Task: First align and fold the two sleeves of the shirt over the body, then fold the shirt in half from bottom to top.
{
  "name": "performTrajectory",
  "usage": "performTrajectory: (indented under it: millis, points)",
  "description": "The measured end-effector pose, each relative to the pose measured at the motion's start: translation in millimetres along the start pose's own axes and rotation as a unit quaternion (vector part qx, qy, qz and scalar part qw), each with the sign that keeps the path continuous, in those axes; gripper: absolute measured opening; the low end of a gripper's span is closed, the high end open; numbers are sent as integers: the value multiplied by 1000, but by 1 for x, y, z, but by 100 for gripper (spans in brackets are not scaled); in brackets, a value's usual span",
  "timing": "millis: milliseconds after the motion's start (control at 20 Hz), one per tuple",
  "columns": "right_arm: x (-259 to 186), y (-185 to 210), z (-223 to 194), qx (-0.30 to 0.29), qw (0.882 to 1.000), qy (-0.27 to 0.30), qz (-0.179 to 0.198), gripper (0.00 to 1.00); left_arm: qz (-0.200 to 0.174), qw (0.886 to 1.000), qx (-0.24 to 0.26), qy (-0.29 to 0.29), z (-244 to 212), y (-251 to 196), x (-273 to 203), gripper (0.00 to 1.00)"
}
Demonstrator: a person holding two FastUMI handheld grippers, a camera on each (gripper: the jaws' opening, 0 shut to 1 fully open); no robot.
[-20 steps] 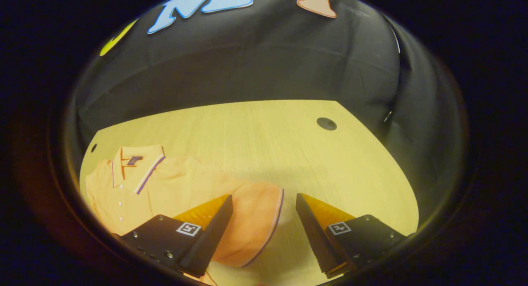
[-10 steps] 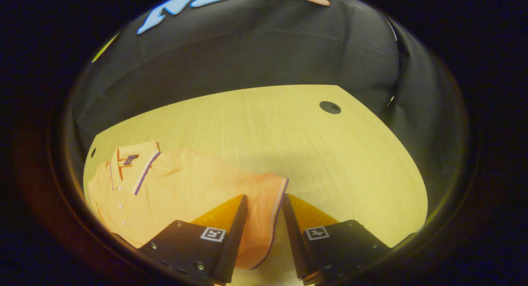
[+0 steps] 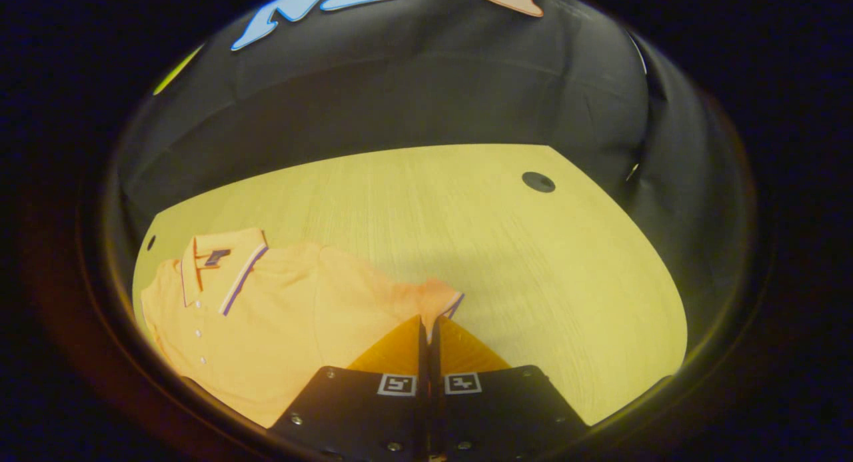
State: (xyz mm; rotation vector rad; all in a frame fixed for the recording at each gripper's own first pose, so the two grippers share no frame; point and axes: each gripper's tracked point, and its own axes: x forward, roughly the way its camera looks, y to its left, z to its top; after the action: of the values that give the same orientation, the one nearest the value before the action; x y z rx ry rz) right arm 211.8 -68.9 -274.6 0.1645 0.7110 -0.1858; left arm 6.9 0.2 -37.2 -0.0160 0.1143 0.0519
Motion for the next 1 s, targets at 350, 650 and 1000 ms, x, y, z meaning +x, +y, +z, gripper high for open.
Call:
performTrajectory:
  millis: [350, 650, 1000]
  points:
    - [-51, 47, 31, -68, 994, -62, 57, 5, 8, 1000, -4, -8, -3, 2, -16, 97]
    - [-64, 91, 17, -115, 987, -55, 94, 2, 3, 1000, -15, -5, -16, 20, -7, 97]
    - [-55, 121, -14, -130, 988, -13, 87, 6, -34, 999, -11, 3, -28, 60, 35, 97]
